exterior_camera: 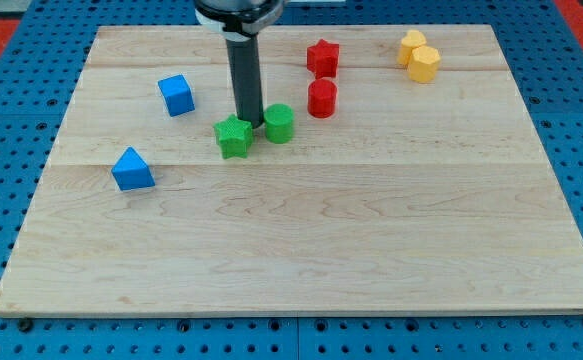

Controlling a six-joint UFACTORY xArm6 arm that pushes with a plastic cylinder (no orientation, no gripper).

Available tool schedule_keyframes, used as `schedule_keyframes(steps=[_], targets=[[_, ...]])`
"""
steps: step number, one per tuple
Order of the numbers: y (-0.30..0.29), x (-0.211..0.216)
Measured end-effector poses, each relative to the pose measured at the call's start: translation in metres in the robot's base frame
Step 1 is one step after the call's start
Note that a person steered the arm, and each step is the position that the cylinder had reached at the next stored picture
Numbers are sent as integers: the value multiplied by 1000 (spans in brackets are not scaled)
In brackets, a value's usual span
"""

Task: Push the green star below the green circle

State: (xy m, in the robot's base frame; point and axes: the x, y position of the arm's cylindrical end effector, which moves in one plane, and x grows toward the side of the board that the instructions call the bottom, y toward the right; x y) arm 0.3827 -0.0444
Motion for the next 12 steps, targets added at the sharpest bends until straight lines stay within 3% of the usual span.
schedule_keyframes(steps=[2,3,5,6,9,10,12], targets=[[46,16],[42,19],[-27,-22],[-67,-12],[-30,79],[-79,76],[-77,33]])
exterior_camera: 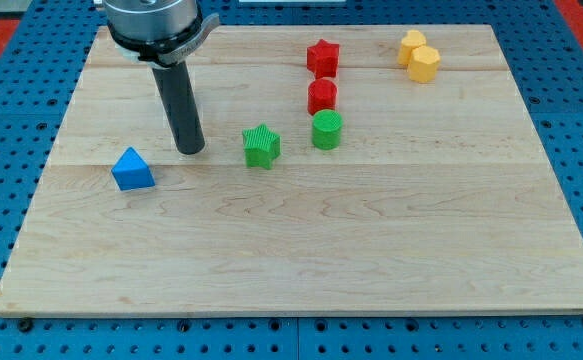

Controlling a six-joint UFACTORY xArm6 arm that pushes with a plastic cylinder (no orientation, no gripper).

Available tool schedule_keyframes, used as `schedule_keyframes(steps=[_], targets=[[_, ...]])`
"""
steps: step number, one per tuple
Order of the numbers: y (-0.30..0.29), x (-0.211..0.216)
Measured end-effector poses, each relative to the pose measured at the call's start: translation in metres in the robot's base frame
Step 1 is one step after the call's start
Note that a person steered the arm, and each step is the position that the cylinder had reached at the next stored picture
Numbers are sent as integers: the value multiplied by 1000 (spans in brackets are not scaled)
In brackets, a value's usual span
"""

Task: Push the green star below the green circle

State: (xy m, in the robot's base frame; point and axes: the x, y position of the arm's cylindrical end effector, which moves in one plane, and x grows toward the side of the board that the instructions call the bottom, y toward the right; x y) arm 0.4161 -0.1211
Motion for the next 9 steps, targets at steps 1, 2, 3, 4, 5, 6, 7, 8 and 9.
schedule_keyframes(steps=[1,2,3,4,5,6,7,8,9], targets=[[0,3],[0,4],[3,4],[21,4],[36,21],[40,50],[35,24],[38,-10],[39,-18]])
